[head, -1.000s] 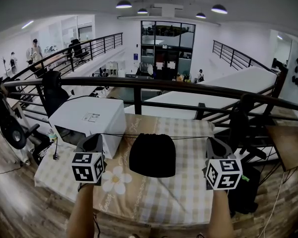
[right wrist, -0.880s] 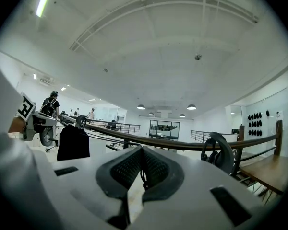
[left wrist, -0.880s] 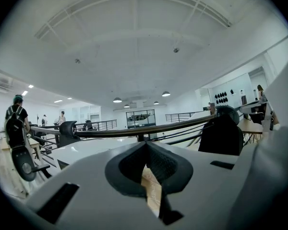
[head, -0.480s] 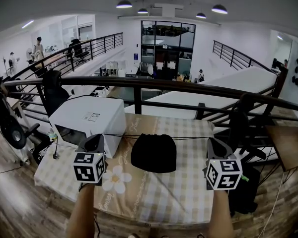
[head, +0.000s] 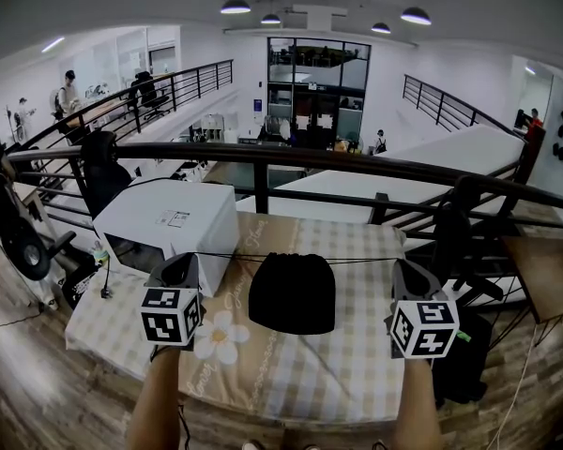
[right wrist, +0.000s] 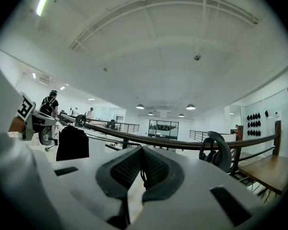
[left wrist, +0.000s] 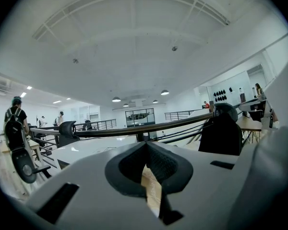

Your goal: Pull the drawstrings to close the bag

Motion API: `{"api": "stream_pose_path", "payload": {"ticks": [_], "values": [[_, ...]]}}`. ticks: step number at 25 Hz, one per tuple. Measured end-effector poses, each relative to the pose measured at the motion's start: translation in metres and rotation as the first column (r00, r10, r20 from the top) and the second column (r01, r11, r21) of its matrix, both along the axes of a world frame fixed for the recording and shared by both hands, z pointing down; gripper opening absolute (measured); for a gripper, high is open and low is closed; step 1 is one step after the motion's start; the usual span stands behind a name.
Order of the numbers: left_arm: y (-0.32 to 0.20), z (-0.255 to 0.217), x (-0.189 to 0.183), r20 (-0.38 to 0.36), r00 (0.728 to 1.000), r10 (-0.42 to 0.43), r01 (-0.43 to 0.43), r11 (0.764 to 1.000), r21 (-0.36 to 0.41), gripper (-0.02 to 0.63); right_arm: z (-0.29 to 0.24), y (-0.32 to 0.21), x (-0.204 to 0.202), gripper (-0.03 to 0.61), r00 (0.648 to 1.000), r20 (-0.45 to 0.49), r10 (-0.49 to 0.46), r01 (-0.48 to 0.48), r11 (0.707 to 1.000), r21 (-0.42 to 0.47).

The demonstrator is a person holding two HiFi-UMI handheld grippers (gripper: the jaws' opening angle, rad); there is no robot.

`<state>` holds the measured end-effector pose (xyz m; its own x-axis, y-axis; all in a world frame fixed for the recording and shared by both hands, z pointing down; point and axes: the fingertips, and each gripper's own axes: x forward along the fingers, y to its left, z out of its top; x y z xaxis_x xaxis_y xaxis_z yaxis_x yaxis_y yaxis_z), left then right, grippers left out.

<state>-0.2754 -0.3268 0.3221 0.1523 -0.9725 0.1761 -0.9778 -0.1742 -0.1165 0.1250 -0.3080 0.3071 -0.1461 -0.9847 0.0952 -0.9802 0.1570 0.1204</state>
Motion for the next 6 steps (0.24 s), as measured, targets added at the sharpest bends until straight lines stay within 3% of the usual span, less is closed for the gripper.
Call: {"api": "stream_pose_path", "payload": {"ticks": [6], "values": [[-0.0006,0.0021,-0.0024,0.001,1.0,-0.001,0.001,1.0,-0.004,0.026,-0.0008,-0.0007,-0.0026,0.02,1.0,-0.004,0.0,0.0,1.0,0.001]]}}
